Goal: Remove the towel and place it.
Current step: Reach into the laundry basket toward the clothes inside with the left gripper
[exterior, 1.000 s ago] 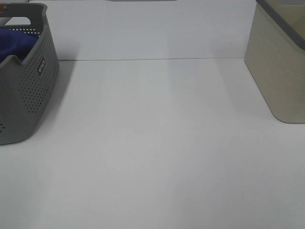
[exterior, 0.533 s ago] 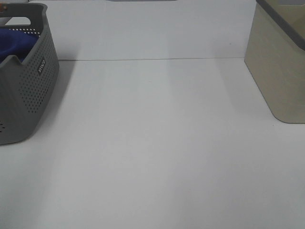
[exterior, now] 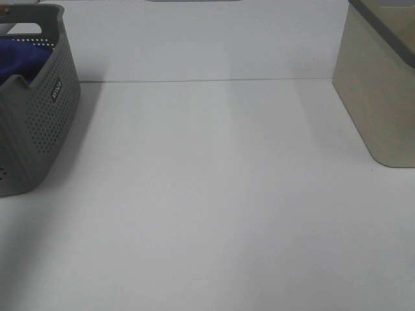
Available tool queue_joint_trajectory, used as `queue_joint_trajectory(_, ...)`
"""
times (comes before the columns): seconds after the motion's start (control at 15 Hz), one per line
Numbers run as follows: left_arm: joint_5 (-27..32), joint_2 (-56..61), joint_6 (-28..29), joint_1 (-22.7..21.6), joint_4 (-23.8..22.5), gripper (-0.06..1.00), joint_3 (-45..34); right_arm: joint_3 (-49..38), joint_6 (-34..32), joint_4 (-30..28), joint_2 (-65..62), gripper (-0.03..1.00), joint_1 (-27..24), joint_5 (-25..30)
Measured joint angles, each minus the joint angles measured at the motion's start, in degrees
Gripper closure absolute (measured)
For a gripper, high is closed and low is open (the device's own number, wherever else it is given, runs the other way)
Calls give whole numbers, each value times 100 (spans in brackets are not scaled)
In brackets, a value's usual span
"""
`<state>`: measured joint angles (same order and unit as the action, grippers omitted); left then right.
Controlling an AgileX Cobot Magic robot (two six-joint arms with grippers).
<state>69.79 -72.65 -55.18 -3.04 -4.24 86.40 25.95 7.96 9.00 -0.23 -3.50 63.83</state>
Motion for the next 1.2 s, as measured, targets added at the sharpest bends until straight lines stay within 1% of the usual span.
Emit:
queue_joint_trajectory(0.07, -11, -527, -80, 0, -172, -5, 435, 0, 0, 0, 0, 18, 0, 0)
queue_joint_trajectory(0.13, -17, -1318, -223, 0, -527, -5, 1020, 0, 0, 0, 0, 18, 0, 0)
queue_joint_trajectory(0.27, -229, -1948, -424, 0, -928, -5, 1169, 0, 0, 0, 0, 18, 0, 0)
queue_joint_trajectory(0.4, -498, -2355, -550, 0, -1100, -5, 1175, 0, 0, 0, 0, 18, 0, 0)
queue_joint_trajectory(0.6, -699, -3002, -997, 0, -1192, -5, 1175, 0, 0, 0, 0, 18, 0, 0)
queue_joint_trajectory(0.67, -768, -3163, -1066, 0, -1197, -5, 1175, 0, 0, 0, 0, 18, 0, 0)
queue_joint_trajectory(1.07, -1169, -4257, -1238, 0, -1226, -5, 1186, 0, 0, 0, 0, 18, 0, 0)
queue_joint_trajectory(1.2, -1255, -4584, -1295, 0, -1375, -5, 1186, 0, 0, 0, 0, 18, 0, 0)
